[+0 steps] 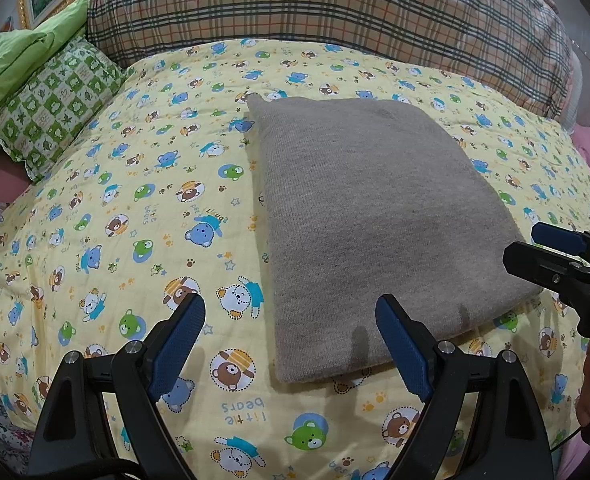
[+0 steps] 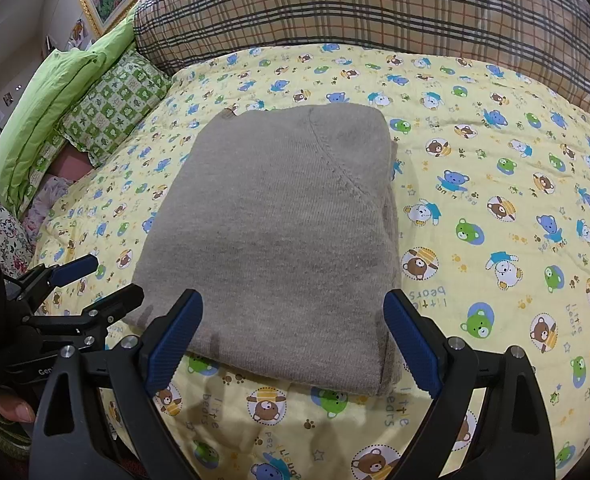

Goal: Fold small clothes

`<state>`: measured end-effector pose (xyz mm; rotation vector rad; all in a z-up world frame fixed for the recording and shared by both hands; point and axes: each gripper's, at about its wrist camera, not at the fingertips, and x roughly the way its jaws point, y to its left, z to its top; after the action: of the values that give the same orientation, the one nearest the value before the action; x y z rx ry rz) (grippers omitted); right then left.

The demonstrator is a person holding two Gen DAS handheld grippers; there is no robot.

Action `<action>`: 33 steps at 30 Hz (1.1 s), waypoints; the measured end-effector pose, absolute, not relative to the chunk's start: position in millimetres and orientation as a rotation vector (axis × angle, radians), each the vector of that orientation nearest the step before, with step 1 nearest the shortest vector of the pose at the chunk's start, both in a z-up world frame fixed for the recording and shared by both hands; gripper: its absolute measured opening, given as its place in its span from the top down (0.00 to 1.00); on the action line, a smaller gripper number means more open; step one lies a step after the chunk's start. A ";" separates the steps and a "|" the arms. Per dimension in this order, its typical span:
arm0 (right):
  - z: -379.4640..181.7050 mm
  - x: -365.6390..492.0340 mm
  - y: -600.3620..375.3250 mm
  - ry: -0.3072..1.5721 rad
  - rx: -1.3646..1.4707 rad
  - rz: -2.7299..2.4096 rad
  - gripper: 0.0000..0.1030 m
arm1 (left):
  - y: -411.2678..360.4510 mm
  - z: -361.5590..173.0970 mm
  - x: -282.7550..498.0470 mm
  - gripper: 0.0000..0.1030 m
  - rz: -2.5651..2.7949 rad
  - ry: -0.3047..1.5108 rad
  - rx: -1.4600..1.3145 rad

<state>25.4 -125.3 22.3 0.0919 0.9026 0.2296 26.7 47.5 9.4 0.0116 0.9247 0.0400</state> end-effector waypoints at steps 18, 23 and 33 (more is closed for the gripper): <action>23.2 31.2 -134.9 0.893 0.120 0.218 0.11 | 47.9 11.6 45.1 0.15 0.034 0.900 0.011; 23.2 32.4 -136.9 0.892 0.122 0.223 0.11 | 51.2 10.6 47.5 0.15 0.040 0.908 0.004; 20.2 39.0 -137.3 0.887 0.127 0.226 0.11 | 54.2 12.6 48.0 0.15 0.060 0.913 0.011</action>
<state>39.0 -137.3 20.2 0.1270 0.8866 0.2260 48.0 54.2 12.6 0.0108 0.9132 0.0602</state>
